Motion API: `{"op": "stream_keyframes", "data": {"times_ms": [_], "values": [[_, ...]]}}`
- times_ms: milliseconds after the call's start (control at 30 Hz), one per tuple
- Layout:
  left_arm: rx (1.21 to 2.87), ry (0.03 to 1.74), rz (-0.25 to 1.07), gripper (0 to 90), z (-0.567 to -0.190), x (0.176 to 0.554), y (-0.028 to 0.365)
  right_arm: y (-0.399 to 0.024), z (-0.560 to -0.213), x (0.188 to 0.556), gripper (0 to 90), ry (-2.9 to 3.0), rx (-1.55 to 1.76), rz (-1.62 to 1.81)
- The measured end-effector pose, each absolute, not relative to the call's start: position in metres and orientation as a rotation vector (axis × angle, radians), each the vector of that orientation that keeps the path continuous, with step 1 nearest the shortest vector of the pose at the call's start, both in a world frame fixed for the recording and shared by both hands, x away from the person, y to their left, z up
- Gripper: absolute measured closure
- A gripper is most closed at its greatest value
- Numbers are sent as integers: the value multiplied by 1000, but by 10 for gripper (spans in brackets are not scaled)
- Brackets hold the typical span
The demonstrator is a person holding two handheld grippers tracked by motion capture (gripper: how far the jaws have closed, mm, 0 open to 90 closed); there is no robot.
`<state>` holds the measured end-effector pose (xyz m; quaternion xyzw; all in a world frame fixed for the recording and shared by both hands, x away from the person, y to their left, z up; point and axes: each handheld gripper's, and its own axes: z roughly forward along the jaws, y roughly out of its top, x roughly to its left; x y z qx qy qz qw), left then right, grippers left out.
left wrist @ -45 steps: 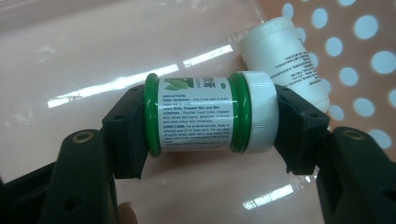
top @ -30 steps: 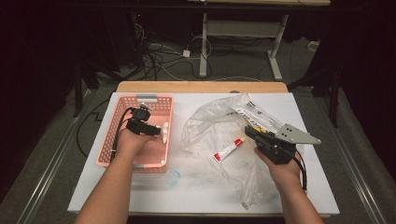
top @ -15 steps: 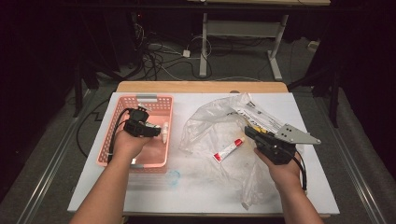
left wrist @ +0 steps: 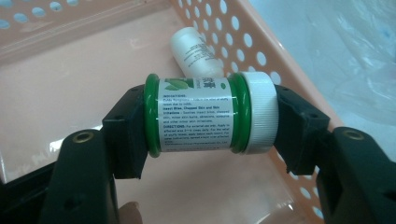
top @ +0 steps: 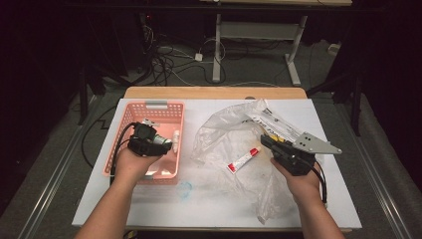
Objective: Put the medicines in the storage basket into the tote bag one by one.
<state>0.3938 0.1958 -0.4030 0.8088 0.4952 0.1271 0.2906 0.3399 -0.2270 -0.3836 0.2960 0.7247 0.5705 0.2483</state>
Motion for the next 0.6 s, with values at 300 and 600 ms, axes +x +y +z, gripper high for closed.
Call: {"op": "stream_keyframes", "data": {"times_ms": [300,600], "values": [[2112,1290,358,352,-401,368,204,-227,-383,339,900,1971,807,1556],[2089,1241,373,352,-409,347,204,-226,-384,339,900,1979,801,1549]]}}
